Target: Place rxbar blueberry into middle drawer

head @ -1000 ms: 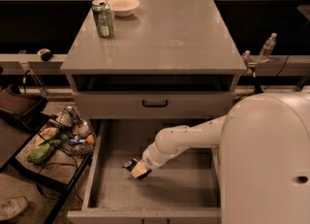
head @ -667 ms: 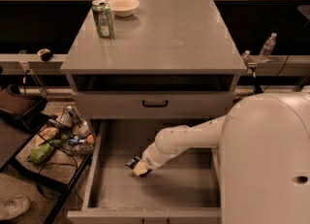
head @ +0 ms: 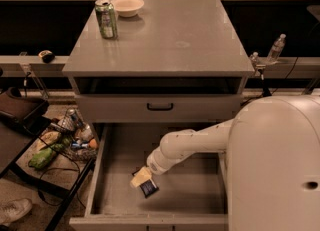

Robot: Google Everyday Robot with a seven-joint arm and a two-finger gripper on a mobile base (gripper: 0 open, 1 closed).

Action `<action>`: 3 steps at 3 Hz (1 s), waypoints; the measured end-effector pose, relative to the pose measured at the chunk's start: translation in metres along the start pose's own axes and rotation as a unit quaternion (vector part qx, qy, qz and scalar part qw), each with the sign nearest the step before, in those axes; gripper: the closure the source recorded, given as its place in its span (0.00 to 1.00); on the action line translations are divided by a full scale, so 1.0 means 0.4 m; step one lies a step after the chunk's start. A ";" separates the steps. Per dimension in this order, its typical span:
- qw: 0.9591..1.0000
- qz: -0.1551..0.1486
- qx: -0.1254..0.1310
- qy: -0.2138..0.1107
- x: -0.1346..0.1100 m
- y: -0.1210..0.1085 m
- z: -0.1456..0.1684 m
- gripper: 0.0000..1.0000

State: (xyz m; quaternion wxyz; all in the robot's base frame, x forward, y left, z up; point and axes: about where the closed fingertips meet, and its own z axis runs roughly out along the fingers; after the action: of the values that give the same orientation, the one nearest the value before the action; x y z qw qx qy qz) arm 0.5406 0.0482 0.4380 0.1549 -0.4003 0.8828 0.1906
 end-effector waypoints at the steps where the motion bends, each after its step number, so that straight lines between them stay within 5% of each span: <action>1: 1.000 0.000 0.000 0.000 0.000 0.000 0.000 0.00; 3: 0.996 -0.074 -0.051 0.002 0.030 0.184 -0.215 0.00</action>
Offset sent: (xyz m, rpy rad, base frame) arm -0.0343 0.0133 0.0608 0.0588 -0.0297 0.1205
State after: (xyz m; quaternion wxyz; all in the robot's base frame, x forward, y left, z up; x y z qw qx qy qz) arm 0.4662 0.0456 0.5244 0.1461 -0.4720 0.8404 0.2227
